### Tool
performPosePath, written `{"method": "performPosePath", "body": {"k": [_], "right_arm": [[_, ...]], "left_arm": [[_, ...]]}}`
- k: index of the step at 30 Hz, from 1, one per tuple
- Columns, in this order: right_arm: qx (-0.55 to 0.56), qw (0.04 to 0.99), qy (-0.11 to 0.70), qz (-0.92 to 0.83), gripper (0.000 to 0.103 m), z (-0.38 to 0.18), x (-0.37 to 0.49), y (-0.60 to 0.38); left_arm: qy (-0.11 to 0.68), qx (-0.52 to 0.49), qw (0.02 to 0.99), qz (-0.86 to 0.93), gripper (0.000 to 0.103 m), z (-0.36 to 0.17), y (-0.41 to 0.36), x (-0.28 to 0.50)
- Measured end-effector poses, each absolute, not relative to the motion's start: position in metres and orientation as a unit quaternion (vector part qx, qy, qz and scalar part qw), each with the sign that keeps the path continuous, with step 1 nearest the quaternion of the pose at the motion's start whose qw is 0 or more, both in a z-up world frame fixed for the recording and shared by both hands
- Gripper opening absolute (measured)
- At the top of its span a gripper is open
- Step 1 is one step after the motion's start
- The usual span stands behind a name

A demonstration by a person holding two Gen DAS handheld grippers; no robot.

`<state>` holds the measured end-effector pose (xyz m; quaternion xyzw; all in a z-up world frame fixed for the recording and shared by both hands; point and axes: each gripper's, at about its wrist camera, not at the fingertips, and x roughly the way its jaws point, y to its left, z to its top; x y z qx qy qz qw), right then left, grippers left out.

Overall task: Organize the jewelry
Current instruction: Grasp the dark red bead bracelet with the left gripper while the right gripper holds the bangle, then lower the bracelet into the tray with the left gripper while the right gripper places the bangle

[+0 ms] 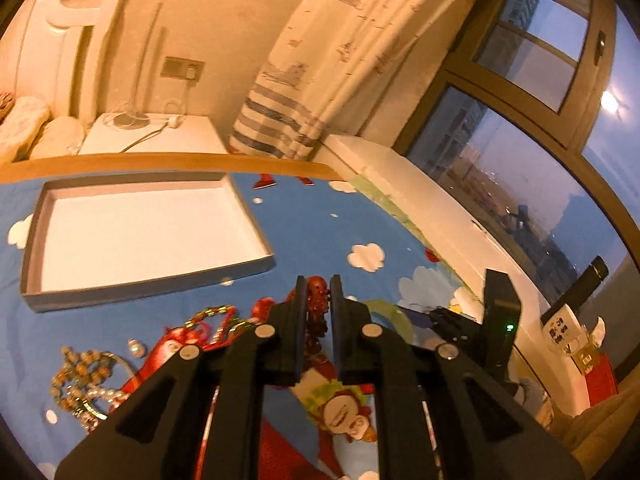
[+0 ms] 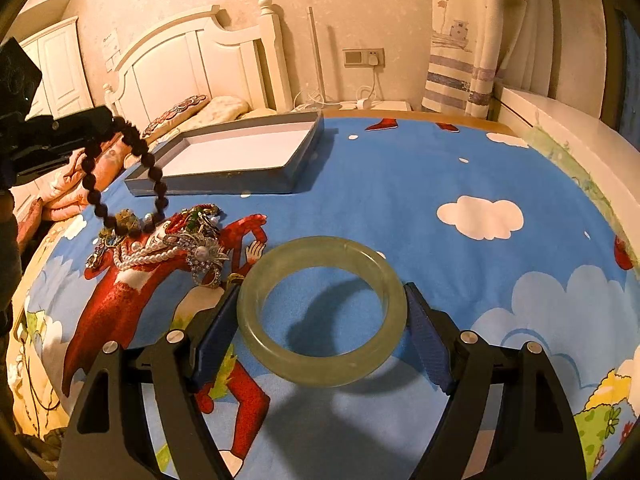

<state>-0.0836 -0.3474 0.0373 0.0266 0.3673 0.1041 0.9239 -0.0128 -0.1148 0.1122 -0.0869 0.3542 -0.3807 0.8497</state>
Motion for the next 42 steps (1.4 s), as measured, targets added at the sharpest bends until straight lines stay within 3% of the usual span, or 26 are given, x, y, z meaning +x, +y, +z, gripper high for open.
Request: {"method": "performPosePath", "body": {"k": [20, 33, 42], "right_arm": [[-0.011, 0.926, 0.346, 0.150, 0.077, 0.066, -0.049, -0.298], [-0.004, 0.909, 0.381, 0.167, 0.077, 0.068, 0.078, -0.247], [-0.002, 0.889, 0.429, 0.161, 0.078, 0.050, 0.155, -0.223]], "left_arm": [[0.336, -0.080, 0.882, -0.319, 0.010, 0.118, -0.076, 0.011], [0.325, -0.025, 0.928, -0.183, 0.010, 0.126, -0.048, 0.103], [0.351, 0.061, 0.934, -0.025, 0.011, 0.101, -0.044, 0.169]]}}
